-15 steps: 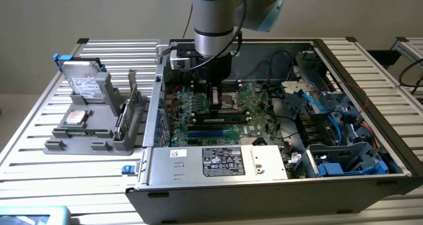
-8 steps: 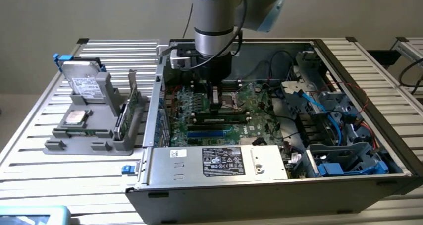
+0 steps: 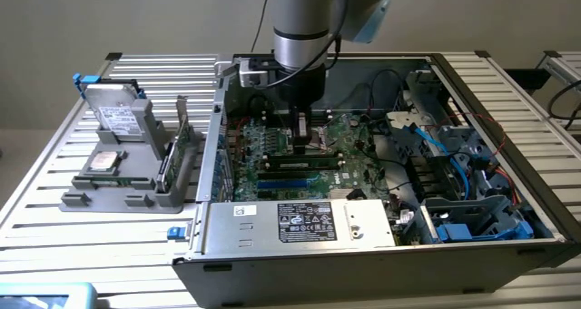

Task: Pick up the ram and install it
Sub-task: 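Press down the ram until it locks into place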

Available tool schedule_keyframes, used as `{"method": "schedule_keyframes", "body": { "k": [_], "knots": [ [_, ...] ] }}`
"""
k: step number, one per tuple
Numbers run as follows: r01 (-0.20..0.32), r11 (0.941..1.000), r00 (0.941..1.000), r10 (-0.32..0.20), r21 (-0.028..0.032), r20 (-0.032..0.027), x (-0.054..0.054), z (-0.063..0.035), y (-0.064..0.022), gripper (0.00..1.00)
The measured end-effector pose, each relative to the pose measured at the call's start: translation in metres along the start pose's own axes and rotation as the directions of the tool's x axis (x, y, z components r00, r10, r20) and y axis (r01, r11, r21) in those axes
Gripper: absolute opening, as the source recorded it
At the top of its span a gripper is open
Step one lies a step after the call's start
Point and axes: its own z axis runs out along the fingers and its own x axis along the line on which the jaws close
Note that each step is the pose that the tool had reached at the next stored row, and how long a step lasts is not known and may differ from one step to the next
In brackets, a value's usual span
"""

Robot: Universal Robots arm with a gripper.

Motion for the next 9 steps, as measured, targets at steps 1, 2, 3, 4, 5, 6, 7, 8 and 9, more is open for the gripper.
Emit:
{"method": "schedule_keyframes", "body": {
  "k": [1, 2, 3, 4, 5, 6, 7, 8, 9],
  "knots": [
    [0.0, 1.0, 1.0, 0.0, -0.0005, 0.0001, 0.0, -0.0003, -0.0016, 0.11],
    [0.0, 1.0, 1.0, 0.0, -0.001, 0.0001, 0.001, -0.0005, -0.0034, 0.11],
    [0.0, 1.0, 1.0, 0.0, -0.0015, 0.0, 0.001, -0.0007, -0.0051, 0.11],
    [0.0, 1.0, 1.0, 0.0, -0.0019, 0.0, 0.002, -0.0008, -0.0069, 0.11],
    [0.0, 1.0, 1.0, 0.0, -0.0021, 0.0002, 0.002, -0.0008, -0.0086, 0.11],
    [0.0, 1.0, 1.0, 0.0, -0.0027, 0.0, 0.002, -0.0008, -0.0104, 0.11],
    [0.0, 1.0, 1.0, 0.0, -0.003, 0.0002, 0.002, -0.0008, -0.0118, 0.11],
    [0.0, 1.0, 1.0, 0.0, -0.0035, 0.0, 0.002, -0.0009, -0.0127, 0.11],
    [0.0, 1.0, 1.0, 0.0, -0.0039, 0.0, 0.002, -0.0009, -0.0133, 0.11]
  ]
}}
